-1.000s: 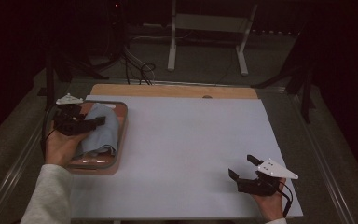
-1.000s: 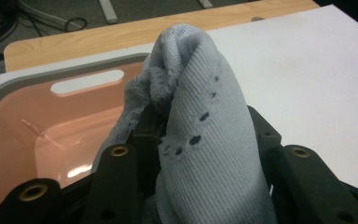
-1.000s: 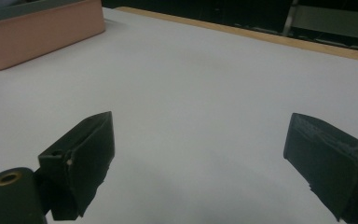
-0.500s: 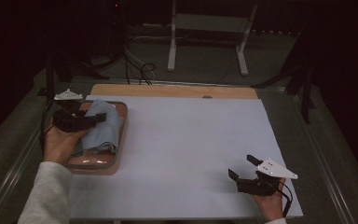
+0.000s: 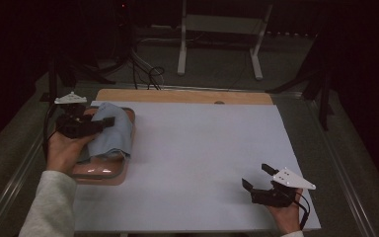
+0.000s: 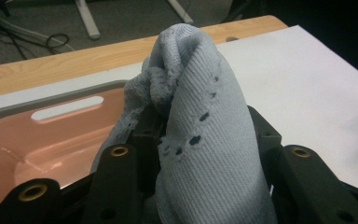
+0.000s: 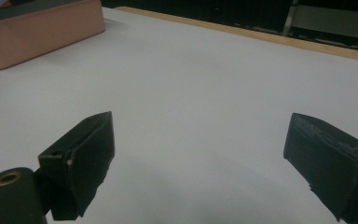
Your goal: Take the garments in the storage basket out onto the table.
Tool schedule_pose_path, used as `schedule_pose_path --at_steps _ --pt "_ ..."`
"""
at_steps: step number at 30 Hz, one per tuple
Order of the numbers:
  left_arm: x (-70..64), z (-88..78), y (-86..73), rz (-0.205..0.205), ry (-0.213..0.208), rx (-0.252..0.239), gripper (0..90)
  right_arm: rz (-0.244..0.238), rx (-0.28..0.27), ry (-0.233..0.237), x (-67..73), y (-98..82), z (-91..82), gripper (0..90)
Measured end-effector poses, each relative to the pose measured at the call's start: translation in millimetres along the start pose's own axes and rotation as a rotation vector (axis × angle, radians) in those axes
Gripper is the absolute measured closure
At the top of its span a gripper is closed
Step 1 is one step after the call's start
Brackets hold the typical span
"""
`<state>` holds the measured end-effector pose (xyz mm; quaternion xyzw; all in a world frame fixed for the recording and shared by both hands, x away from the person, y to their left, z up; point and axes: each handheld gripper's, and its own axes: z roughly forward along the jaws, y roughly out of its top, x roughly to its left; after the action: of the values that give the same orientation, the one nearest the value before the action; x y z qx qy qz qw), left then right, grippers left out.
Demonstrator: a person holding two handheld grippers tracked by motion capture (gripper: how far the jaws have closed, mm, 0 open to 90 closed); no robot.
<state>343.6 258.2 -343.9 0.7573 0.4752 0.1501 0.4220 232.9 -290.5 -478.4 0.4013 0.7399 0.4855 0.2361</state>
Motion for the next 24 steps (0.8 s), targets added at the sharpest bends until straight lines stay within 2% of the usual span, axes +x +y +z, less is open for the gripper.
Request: schedule_pose_path --at_steps 5,15,24 --pt "-4.8 1.4 1.3 0.002 -0.012 -0.013 58.6 0.000 0.000 0.000 0.0 0.0 0.0 8.9" --pt "-21.2 7.4 9.7 -0.003 -0.064 -0.045 58.5 -0.001 0.001 0.000 -0.2 0.0 0.0 8.9" --pt "-43.6 19.8 20.3 0.031 -0.119 -0.057 58.4 -0.003 0.002 0.001 -0.8 -0.1 0.3 8.9"
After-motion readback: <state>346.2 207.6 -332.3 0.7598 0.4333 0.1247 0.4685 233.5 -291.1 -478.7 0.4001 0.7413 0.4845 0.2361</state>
